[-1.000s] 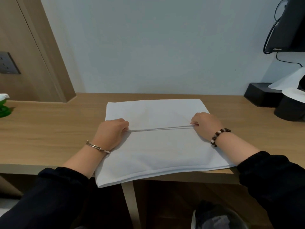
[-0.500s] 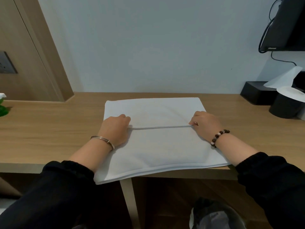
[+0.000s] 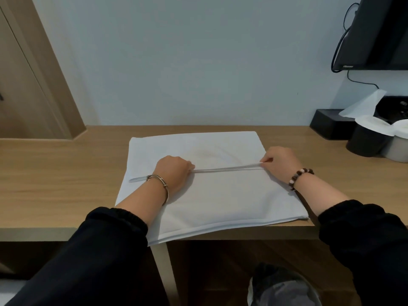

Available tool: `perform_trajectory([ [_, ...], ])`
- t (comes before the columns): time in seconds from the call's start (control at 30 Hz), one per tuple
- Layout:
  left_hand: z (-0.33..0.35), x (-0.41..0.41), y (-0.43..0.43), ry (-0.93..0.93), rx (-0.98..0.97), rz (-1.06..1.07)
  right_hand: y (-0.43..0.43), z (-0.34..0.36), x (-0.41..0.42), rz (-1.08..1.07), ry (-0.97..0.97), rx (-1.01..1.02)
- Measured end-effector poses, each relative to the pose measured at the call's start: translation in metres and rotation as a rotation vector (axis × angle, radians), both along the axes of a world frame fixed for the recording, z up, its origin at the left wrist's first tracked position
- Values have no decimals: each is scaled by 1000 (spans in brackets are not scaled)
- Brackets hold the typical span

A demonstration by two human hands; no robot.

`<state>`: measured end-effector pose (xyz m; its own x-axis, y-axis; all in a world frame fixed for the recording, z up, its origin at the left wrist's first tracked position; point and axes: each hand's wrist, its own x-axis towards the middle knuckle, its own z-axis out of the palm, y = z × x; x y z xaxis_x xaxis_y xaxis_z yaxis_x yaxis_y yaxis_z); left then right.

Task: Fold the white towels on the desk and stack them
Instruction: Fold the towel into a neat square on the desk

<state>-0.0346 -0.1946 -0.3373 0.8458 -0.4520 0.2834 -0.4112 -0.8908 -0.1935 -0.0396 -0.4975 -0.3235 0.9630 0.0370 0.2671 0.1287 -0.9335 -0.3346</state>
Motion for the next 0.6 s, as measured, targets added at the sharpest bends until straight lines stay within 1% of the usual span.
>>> perform_trajectory([
  [0.07, -2, 1, -2, 16, 0, 28, -6, -2, -1, -72, -12, 136],
  [0.1, -1, 1, -3, 23, 1, 40, -7, -3, -2, -81, -15, 166],
  [0.23, 0, 1, -3, 63, 9, 77, -6, -1, -4, -83, 2, 205],
  [0.33, -1, -1, -4, 58, 18, 92, -4, 0, -7, -89, -67, 226],
  [0.37, -1, -1, -5, 58, 22, 99, -4, 0, -8, -80, -104, 205],
  [0.43, 0, -1, -5, 57, 25, 108, -3, 1, -11, -21, -149, 65],
  [0.5, 0, 0, -4, 65, 26, 115, -3, -3, -13, 42, -133, -91],
  [0.6, -1, 0, -4, 77, 12, 121, -4, -5, -14, 72, -91, -183],
])
